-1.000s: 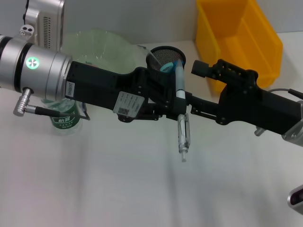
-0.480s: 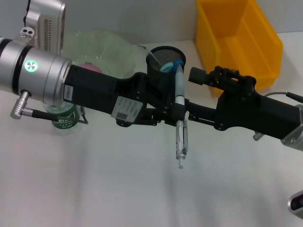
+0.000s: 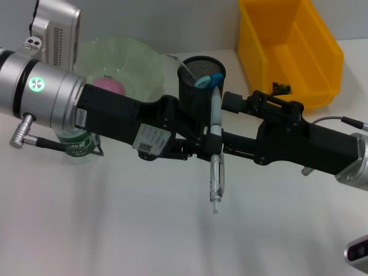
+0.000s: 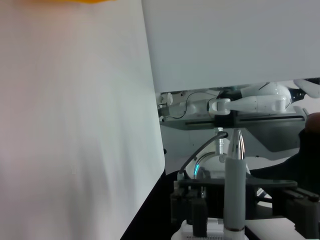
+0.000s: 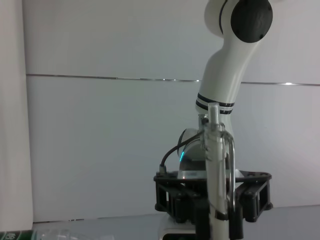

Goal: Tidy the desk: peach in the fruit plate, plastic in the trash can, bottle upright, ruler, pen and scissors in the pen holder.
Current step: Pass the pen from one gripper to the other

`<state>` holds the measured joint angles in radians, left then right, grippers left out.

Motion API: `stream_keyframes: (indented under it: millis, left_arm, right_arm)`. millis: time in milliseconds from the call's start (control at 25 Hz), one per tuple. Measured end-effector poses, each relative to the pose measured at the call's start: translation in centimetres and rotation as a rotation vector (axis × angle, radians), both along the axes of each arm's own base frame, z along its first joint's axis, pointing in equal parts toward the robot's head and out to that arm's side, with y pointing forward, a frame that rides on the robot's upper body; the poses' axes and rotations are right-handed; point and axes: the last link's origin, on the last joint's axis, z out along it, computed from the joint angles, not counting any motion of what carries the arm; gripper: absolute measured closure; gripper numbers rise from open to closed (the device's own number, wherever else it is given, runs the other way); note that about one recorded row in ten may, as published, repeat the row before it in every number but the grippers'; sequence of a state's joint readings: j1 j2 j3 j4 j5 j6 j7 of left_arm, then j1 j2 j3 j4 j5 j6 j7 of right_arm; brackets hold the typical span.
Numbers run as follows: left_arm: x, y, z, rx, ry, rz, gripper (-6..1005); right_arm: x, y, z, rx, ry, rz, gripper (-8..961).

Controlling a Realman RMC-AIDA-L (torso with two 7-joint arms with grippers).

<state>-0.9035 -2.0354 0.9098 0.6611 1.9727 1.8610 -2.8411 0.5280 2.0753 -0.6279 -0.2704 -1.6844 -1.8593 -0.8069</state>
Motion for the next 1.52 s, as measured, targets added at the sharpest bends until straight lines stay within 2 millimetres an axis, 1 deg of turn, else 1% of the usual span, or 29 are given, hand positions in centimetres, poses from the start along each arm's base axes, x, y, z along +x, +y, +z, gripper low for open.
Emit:
stream_keyframes:
  millis: [440,880,1120,1360,1520]
  left_arm:
    - [0.07,-0.06,-0.06,-0.006,0.004,-0.005,867]
    - [0.07,-0.07,-0.06,-0.007,0.004,-0.005,866]
    - [0.20,-0.02,-0.06,-0.006,0.004,-0.008,866]
    - [0.16,0.05,0.07,-0.004,0.006,-0.009,866]
    - [0.10,0.07,0.13,-0.003,0.007,-0.008,866]
  right_arm:
    - [-0.48,0.19,-0.25,-0.016,0.000,0.017,320]
    - [-0.56,0.29,-0.40,-0.022,-0.008,0.020,340]
    - [-0.49,0.26,-0.50,-0.030,-0.019,0.022,538]
    - [-0.46,0.24,-0.54,-0.032,-0.023,0.022,617]
    - [-0.43,0.23,-0.60,-0.018,-0.029,0.028,618]
